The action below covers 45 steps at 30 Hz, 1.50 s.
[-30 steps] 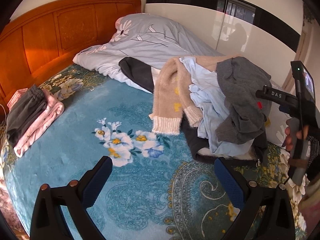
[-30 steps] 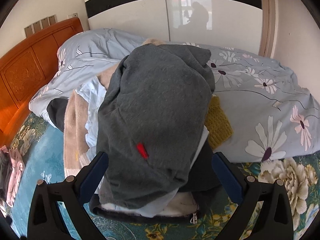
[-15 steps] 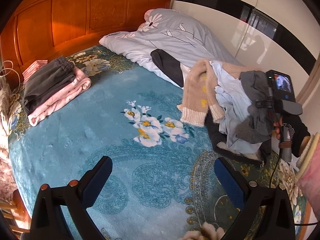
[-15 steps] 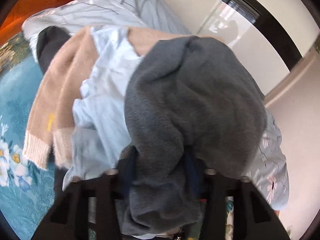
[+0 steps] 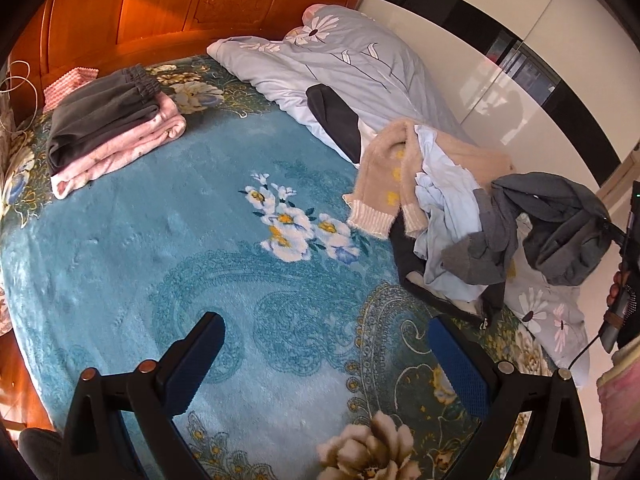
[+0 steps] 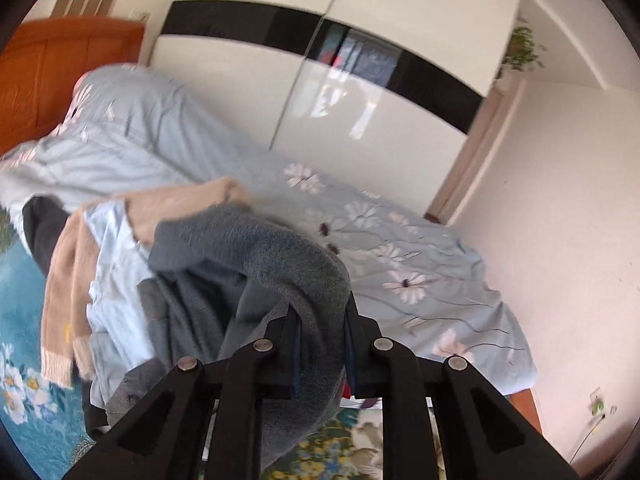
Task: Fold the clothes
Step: 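Grasp the grey sweatpants on the heap with the right gripper and lift, then pull the grey sweatpants off the heap onto the blanket with the right gripper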
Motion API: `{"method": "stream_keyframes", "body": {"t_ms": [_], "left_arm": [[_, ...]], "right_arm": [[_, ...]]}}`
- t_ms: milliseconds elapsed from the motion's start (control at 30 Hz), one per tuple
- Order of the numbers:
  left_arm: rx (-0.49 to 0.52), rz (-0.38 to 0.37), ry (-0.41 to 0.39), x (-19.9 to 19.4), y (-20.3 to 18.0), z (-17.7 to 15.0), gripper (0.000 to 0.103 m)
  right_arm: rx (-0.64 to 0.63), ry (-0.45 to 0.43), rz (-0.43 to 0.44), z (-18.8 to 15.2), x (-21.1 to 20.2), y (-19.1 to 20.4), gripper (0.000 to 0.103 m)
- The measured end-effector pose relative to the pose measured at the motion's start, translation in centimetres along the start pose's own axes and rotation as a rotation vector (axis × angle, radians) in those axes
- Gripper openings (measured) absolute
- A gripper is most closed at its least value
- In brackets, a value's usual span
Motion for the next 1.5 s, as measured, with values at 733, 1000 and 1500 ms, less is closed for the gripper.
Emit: {"method": "stream_keyframes", "body": {"t_ms": [733, 1000, 1500], "left_arm": [[-0.047, -0.052, -0.023, -5.3, 4.8, -2.6, 0.103], [-0.165, -0.010, 0.004, -4.0, 9.2, -2.6, 0.103], [-0.096, 0.069, 0.224, 4.6, 7.1, -6.7, 0.102]], "right_arm": [[0.205, 0.036, 0.682, -2.4, -18.0, 6.9, 0.016], [0.464, 0.073, 0.972, -7.0, -16.0, 12.6, 0.016], [0.205, 0.682, 0.815, -32.4, -9.8, 19.0, 0.015]]}}
Point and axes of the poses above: each gripper's, at about its wrist camera, not at the fingertips, and x roughly the way its jaws point, y to its left, z to its top, the point moved 6 cm from there along x, roughly the way its jaws point, and after that the axes turned 11 degrees about z, right-handed, at the moved point
